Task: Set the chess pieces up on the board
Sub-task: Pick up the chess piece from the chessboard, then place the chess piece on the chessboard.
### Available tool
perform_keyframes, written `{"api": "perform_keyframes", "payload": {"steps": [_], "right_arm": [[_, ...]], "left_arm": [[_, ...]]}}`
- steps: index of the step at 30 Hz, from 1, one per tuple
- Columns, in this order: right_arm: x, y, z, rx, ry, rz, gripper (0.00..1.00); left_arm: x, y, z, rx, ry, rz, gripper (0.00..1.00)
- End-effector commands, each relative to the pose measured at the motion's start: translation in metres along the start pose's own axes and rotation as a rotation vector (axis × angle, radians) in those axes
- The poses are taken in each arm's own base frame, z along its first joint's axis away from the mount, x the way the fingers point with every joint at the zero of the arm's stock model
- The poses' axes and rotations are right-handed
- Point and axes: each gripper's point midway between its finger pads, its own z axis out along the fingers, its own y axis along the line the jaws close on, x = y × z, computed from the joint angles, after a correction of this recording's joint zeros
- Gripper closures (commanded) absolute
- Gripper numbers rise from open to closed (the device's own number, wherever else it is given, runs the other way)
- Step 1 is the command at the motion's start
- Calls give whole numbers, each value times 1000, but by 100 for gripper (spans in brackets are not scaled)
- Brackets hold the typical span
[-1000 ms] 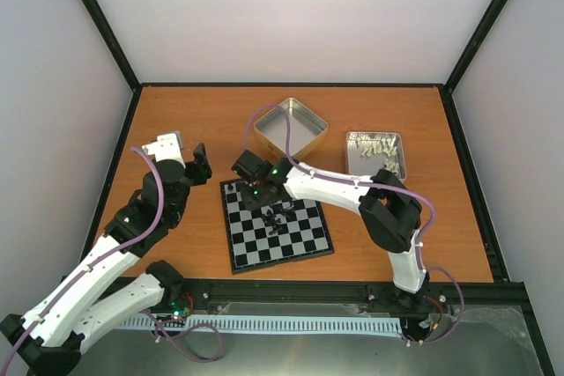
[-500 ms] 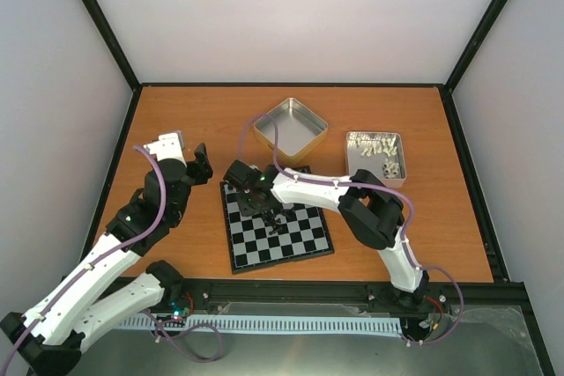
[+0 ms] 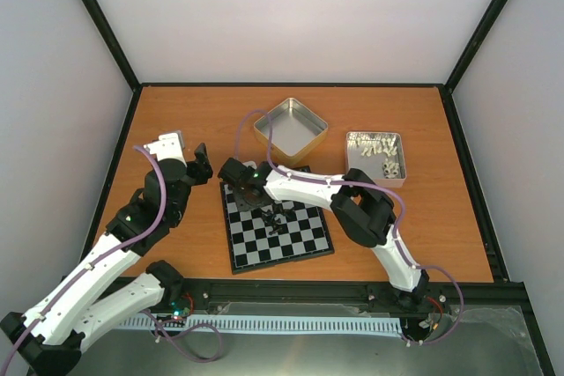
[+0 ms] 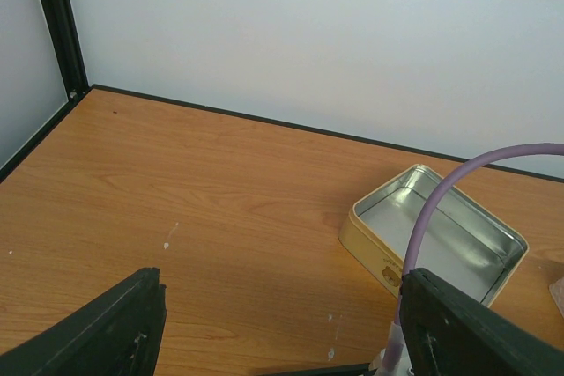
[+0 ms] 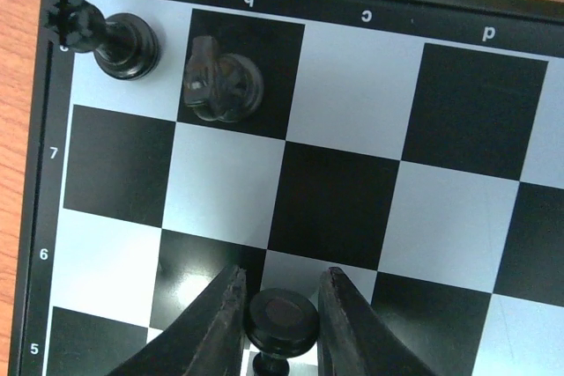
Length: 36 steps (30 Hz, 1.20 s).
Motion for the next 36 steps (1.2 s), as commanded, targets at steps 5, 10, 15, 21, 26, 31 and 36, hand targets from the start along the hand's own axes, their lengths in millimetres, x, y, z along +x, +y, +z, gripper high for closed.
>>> {"api": "perform_keyframes", "payload": {"steps": [5,10,15,21,26,31,36], "right_arm": [[-10,7,-13,-25,-48,19,80],[-31,14,-43,-127,-150,93,81],[-46,2,-73,-236,-224,246,81],[-61,-27,-115,-387,-327,435,81],[-75,-42,-151,-485,-414,560,81],[-79,-53,-168,-558,-422,714,80],[-78,-51,-174,-633,-402,801,80]], "left_arm": [[-8,1,-1,-1,-27,-28,26],[-6,-2,-1,15,-20,-30,26],[5,-30,-1,173,22,-24,22],[31,-76,-7,445,126,-46,11],[52,-109,-21,668,190,-67,0],[69,-121,-23,747,251,-132,1],[81,-127,-25,805,269,-201,12]]}}
